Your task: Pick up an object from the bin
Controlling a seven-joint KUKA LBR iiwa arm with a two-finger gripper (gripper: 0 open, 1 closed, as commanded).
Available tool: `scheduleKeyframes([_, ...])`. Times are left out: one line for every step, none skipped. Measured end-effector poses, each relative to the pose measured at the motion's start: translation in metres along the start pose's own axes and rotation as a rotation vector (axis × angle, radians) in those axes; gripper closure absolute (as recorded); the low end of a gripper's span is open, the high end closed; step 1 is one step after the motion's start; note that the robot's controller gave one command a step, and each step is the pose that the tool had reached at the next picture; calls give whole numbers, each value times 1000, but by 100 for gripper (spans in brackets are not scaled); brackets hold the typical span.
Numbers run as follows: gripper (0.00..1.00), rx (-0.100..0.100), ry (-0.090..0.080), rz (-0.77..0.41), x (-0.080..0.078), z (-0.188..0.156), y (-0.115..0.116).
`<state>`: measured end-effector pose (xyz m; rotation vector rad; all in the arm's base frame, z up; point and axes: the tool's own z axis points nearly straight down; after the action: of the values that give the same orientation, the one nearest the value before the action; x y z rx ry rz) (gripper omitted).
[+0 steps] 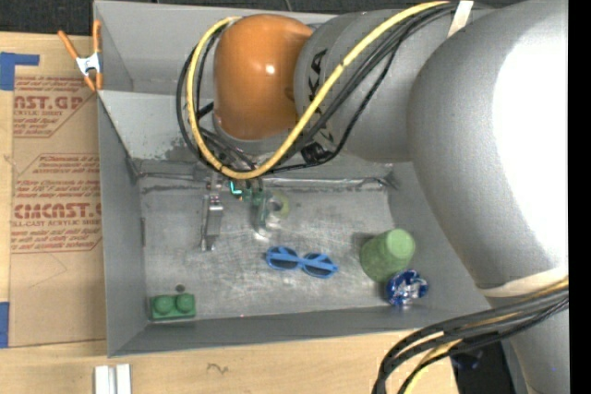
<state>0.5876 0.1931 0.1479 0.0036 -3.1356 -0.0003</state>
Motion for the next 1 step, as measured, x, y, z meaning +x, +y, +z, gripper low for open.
scheduleKeyframes([0, -3, -15, -56, 40, 79, -44])
